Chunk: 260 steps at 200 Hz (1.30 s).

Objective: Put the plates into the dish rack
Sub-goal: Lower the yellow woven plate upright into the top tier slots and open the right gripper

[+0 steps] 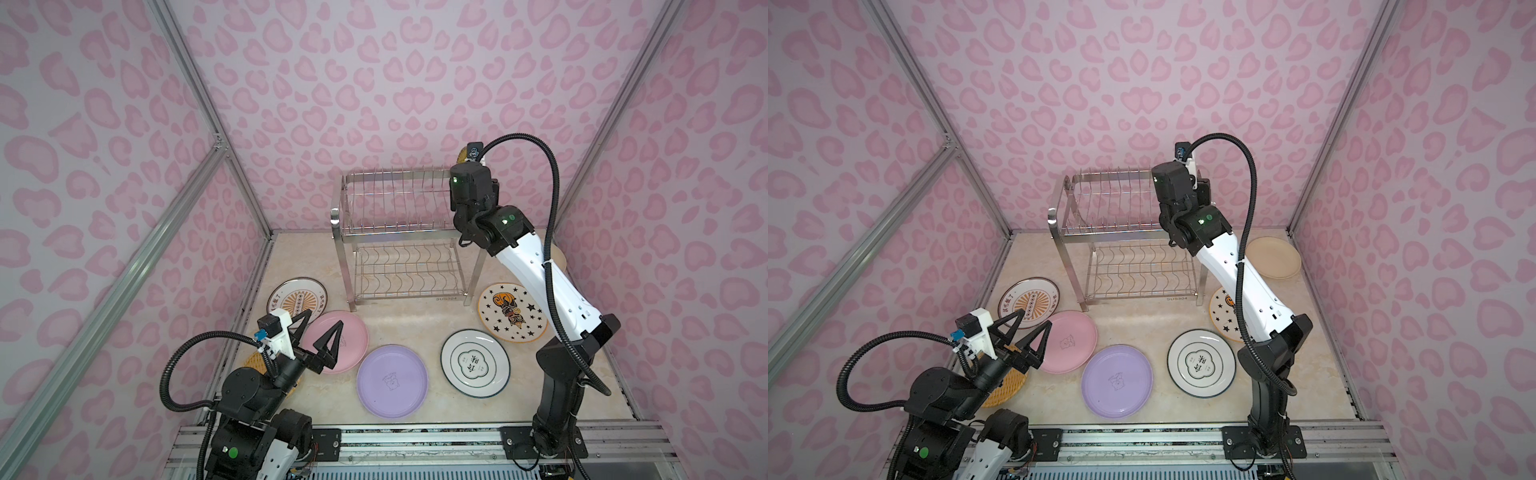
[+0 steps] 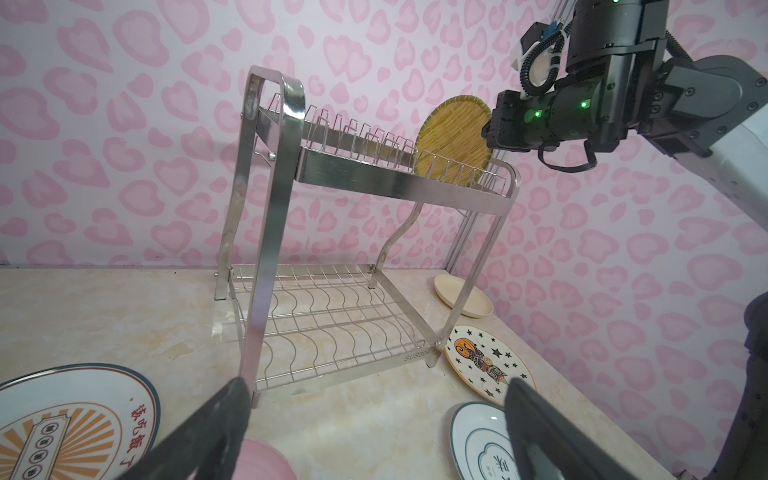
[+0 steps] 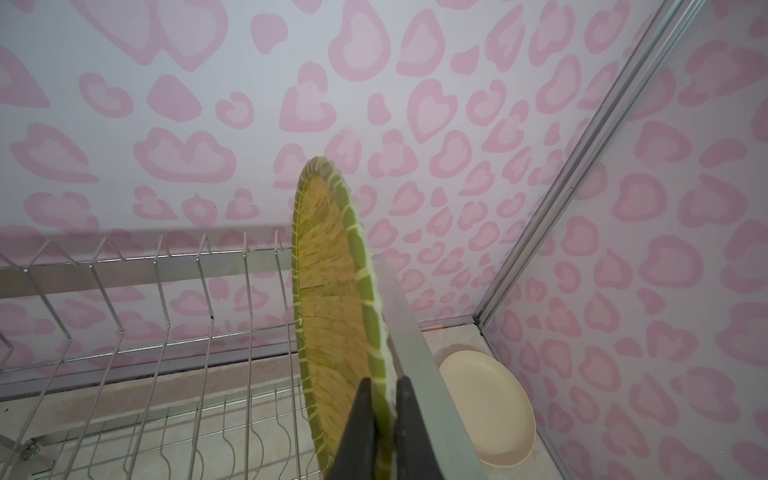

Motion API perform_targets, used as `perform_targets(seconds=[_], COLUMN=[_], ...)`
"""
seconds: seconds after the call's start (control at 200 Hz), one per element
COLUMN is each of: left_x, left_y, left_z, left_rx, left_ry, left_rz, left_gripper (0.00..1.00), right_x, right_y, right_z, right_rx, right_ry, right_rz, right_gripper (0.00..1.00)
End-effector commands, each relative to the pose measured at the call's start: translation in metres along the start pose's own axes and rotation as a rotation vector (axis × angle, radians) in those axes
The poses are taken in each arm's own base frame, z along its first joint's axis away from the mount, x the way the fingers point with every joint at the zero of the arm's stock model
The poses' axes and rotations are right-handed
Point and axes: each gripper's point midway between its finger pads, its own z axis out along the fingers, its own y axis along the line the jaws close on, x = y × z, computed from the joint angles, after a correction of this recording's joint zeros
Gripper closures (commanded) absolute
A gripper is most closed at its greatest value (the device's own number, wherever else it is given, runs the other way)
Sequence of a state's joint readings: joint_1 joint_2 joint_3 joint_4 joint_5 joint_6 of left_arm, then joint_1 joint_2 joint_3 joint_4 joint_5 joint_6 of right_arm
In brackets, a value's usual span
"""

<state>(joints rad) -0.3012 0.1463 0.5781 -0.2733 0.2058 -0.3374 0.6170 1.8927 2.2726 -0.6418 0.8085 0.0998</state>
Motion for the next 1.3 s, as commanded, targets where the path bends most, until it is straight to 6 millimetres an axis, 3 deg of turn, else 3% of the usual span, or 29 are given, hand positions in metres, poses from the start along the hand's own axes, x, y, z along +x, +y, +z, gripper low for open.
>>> perform_targets(seconds=[0.0, 0.18, 0.35, 0.465, 0.72, 1.045, 1.18, 1.295], left_x=[-0.003, -0.003, -0.002, -0.002, -0.001, 0.001, 0.004, 0.011], left_y=[-0.003, -0.001, -0.001, -0.001, 0.000, 0.005, 0.013, 0.022], left_z=[-0.001, -0.001, 0.000, 0.000, -0.001, 0.000, 0.002, 0.002], left_rx=[0.012, 0.005, 0.003, 0.004, 0.000, -0.035, -0.083, -0.143], left_ry=[-0.008, -0.006, -0.001, -0.001, -0.002, 0.022, 0.044, 0.089], left_rz=[0.002, -0.001, -0.003, -0.003, -0.004, -0.032, -0.082, -0.130], left_gripper=[0.03, 0.03, 0.03, 0.03, 0.03, 0.03, 0.03, 0.03], right_x=[0.011, 0.009, -0.001, -0.008, -0.020, -0.041, -0.039, -0.027], right_y=[0.008, 0.006, 0.002, -0.003, -0.008, -0.022, -0.027, -0.033], right_z=[0.005, 0.001, -0.008, -0.012, -0.023, -0.051, -0.068, -0.082], right_rx=[-0.041, -0.063, -0.086, -0.086, -0.105, -0.181, -0.238, -0.285], right_ry=[0.025, 0.025, 0.007, -0.007, -0.028, -0.064, -0.084, -0.087], right_rz=[0.018, 0.036, 0.057, 0.070, 0.089, 0.154, 0.182, 0.200], right_gripper=[1.00, 1.00, 0.76, 0.67, 0.52, 0.33, 0.24, 0.19])
